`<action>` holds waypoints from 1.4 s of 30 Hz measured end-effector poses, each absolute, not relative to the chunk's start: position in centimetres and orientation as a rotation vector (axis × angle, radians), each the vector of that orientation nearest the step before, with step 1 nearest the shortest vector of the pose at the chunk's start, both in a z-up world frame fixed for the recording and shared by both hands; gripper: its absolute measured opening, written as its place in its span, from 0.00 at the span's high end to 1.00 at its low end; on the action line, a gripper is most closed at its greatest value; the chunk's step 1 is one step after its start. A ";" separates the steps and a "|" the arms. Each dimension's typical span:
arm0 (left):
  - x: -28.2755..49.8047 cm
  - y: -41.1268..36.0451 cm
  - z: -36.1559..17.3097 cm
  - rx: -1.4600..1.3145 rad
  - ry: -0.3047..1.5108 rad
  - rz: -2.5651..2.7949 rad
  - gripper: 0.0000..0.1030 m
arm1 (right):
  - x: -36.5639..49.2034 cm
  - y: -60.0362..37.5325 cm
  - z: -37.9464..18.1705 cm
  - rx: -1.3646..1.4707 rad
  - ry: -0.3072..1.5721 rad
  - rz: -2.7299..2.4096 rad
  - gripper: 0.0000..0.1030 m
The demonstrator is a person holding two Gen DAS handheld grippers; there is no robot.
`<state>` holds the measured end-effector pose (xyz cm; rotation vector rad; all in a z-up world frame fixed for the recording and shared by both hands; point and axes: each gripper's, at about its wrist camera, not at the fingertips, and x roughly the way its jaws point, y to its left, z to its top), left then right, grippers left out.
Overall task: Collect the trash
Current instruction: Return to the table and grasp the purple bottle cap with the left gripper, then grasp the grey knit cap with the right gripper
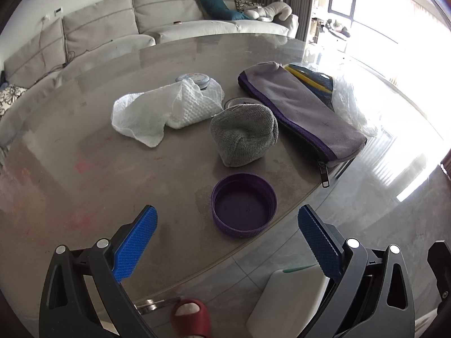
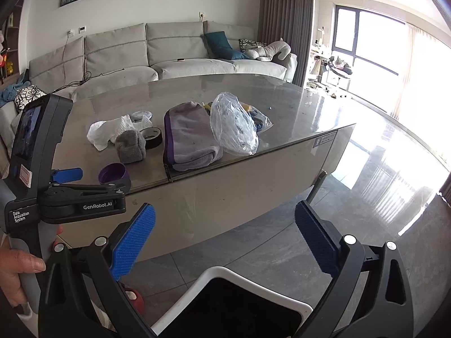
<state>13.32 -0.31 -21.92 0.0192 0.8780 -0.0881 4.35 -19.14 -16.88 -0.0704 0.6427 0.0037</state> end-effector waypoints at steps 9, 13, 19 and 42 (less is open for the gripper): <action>14.0 0.1 -22.7 0.025 0.882 -0.075 0.04 | 6.5 -18.4 -16.9 -0.075 0.631 0.037 0.04; 14.3 0.3 -22.8 0.041 0.885 -0.058 0.05 | 7.5 -18.2 -16.9 -0.072 0.628 0.052 0.04; 14.1 0.6 -22.9 0.041 0.863 -0.061 0.05 | 8.3 -18.0 -16.8 -0.071 0.623 0.063 0.04; 13.4 4.5 -19.0 0.044 0.753 -0.003 0.56 | 10.5 -15.0 -15.8 -0.052 0.591 0.142 0.04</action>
